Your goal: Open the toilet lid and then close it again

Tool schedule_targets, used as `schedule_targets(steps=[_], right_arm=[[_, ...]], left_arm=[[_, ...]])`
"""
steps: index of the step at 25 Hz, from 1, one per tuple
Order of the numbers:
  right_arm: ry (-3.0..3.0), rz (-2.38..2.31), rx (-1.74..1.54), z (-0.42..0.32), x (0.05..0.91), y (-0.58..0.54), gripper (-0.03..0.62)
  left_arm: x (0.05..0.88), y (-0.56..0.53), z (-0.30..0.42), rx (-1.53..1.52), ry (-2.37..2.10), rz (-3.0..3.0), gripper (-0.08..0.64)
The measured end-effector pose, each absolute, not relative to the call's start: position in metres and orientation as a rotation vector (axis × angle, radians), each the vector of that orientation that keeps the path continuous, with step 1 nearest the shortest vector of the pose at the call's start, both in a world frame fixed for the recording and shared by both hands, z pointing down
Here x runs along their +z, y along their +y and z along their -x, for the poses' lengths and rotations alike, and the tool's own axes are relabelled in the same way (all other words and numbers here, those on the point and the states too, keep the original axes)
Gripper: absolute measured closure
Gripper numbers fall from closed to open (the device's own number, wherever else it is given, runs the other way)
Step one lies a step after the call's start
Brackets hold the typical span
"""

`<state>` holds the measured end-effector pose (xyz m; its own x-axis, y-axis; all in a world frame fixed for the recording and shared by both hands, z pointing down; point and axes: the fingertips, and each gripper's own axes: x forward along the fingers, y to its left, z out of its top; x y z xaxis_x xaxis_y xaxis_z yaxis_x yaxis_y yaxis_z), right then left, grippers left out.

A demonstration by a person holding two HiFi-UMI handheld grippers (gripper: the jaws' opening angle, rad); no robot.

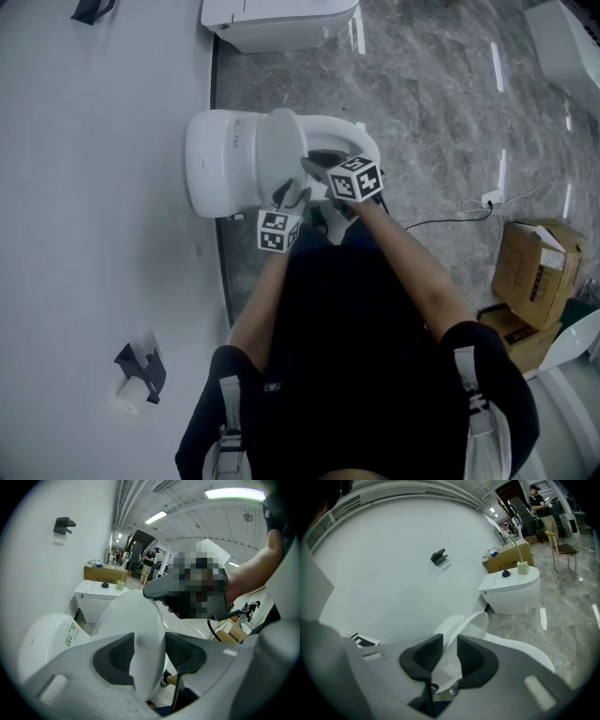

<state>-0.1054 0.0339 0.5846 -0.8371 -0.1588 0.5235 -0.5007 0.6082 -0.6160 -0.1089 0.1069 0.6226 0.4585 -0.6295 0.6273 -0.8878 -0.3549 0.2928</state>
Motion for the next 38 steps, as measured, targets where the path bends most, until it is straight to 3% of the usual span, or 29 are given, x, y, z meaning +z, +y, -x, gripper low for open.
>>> schedule_targets(steps=[10,24,38], right_arm=[[-2.460,-0.450,0.959,0.114,0.569,0.046,0.489],[-2.412,-0.921,1.126,-0.038,0.566,0.058,0.491],[-2.349,-1.118,1.212,-0.100,0.576,0.099,0.491]], left_arm=[[0.612,0.112,0.139,0.488,-1.305,-2.103,0.360],[0.595,0.123,0.209,0.399,-1.426,-2.020,0.426],[0.593,0.135,0.290,0.334,-1.606,-1.859,0.468]])
